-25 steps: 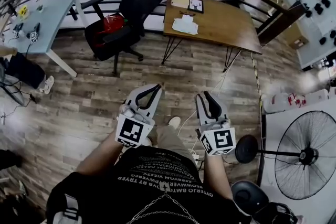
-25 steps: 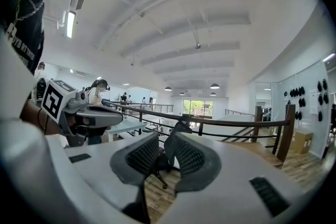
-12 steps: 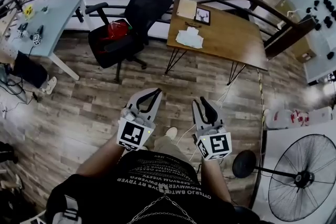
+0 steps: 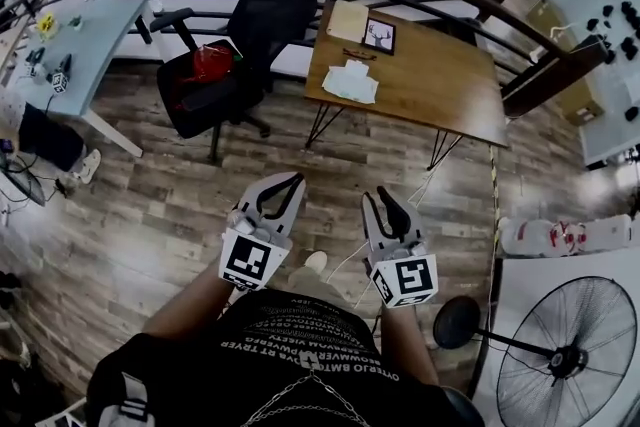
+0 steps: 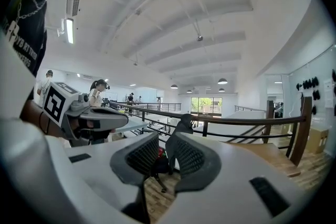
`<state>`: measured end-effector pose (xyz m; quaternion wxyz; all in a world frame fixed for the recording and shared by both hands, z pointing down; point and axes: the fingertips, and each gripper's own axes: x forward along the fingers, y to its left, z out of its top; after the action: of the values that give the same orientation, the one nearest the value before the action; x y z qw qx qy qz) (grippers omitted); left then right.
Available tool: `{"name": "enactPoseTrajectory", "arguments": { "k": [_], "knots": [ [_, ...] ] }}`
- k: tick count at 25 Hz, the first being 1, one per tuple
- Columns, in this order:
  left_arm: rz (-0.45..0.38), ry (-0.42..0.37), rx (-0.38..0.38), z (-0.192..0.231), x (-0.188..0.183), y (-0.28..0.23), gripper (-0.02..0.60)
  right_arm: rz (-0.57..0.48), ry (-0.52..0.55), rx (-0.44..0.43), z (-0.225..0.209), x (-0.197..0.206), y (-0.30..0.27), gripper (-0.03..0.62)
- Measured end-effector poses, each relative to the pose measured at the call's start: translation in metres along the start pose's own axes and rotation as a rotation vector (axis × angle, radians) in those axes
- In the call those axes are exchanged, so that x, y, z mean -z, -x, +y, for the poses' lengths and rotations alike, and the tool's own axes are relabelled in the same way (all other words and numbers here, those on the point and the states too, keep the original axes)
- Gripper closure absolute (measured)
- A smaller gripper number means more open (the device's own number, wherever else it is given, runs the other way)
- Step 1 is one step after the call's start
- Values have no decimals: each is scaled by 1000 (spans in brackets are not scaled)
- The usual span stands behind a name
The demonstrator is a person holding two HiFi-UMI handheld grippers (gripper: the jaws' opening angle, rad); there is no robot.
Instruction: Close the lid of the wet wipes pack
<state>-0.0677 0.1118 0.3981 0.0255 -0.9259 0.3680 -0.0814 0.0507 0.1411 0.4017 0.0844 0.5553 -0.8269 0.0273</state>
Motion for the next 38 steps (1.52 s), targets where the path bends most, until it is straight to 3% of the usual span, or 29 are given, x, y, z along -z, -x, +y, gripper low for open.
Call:
{"name": "enactPoseTrajectory", "arguments": {
  "k": [14, 18, 23, 26, 30, 38],
  "knots": [
    [8, 8, -29, -9, -21, -69, 553, -28, 19, -74, -66, -10, -21, 496],
    [1, 48, -56, -7, -26, -82, 553, -30, 22, -114, -82, -11, -30, 496],
    [17, 42, -112, -2, -22, -85, 553, -33, 26, -155, -91, -13, -38, 496],
    [21, 4, -149, 0, -25, -86, 554, -30, 13, -171, -94, -11, -38, 496],
    [-10, -132, -221, 3, -34, -86, 554, -29, 5, -181, -97, -9, -39, 496],
    [28, -99, -201, 4, -23, -88, 553, -13, 1, -186, -98, -3, -46, 496]
  ]
}}
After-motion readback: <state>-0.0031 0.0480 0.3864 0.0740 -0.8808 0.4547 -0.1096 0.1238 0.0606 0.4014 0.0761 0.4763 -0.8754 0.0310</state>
